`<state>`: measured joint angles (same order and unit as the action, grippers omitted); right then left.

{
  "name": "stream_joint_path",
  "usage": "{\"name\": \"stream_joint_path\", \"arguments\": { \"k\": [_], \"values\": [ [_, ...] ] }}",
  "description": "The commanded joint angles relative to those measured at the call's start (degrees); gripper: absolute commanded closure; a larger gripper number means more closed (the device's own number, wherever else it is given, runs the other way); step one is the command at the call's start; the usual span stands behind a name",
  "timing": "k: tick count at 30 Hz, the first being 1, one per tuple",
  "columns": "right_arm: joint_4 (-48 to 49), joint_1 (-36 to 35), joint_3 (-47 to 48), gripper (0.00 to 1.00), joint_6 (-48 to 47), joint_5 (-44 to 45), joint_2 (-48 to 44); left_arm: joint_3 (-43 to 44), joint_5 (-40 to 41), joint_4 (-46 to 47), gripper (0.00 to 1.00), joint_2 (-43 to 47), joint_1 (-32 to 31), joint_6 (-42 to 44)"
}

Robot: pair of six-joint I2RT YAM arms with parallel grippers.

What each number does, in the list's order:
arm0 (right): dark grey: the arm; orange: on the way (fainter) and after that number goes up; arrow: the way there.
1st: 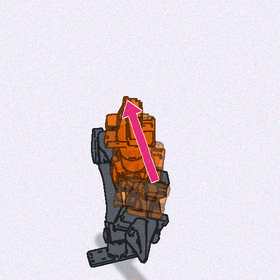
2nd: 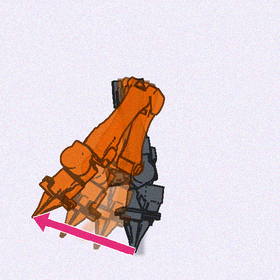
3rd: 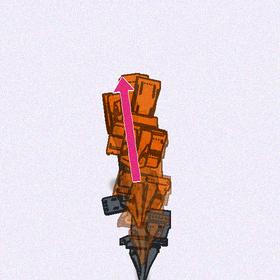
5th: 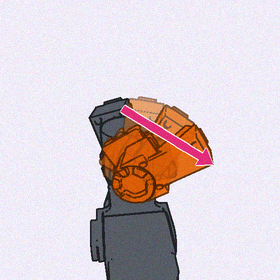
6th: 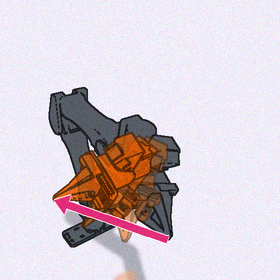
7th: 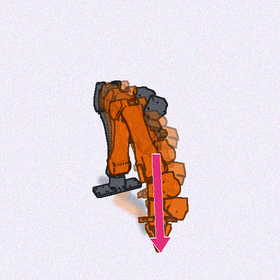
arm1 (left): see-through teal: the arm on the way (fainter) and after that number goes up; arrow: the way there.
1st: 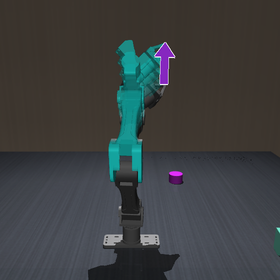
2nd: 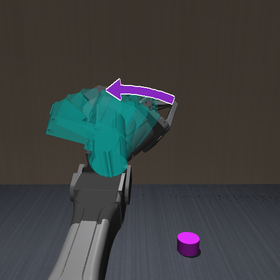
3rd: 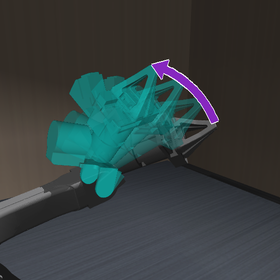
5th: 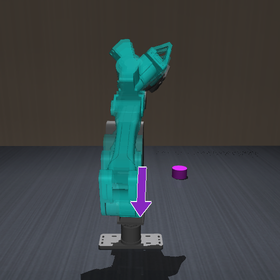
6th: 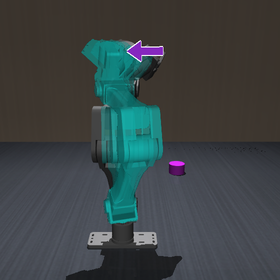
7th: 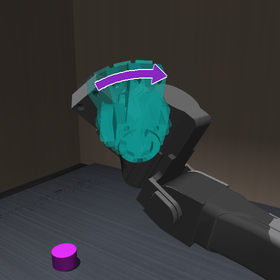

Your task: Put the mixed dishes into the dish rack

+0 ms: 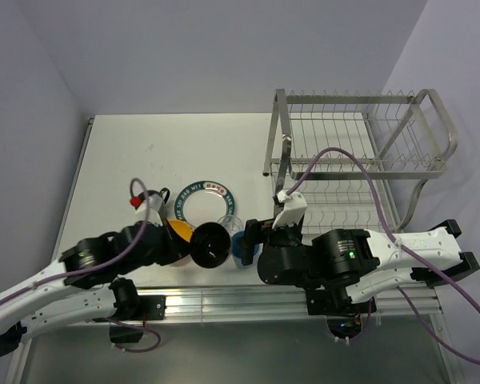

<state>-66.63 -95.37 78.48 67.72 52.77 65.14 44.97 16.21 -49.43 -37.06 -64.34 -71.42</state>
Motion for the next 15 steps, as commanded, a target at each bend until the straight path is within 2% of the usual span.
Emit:
{"name": "stream_joint_path", "arguments": {
  "k": [1, 3, 4, 7, 9, 15],
  "values": [
    [15.4, -0.43, 0.64, 0.07, -9.6, -0.56, -5.09, 6.88, -2.22, 8.62, 1.0, 6.98, -0.35, 7.49],
    [24.22, -0.43, -2.35, 0.07, -17.57, -5.56, -8.44, 6.54, -4.69, 15.72, 1.0, 11.45, -0.35, 10.75],
    [33.32, -0.43, -4.37, 0.07, -20.06, -7.4, -12.2, 6.27, -5.39, 17.42, 1.0, 12.44, -0.35, 11.29],
    [45.84, -0.43, -11.66, 0.07, -26.06, -13.3, -17.93, 6.79, -7.32, 20.07, 1.0, 12.89, -0.35, 12.7],
    [47.38, -0.43, -11.86, 0.07, -27.46, -15.41, -18.65, 7.15, -8.9, 20.69, 1.0, 11.93, -0.35, 12.79],
    [44.84, -0.34, -6.42, 0.07, -29.05, -20.34, -12.95, 6.44, -11.73, 26.23, 1.0, 11.22, -0.35, 12.09]
  ]
}}
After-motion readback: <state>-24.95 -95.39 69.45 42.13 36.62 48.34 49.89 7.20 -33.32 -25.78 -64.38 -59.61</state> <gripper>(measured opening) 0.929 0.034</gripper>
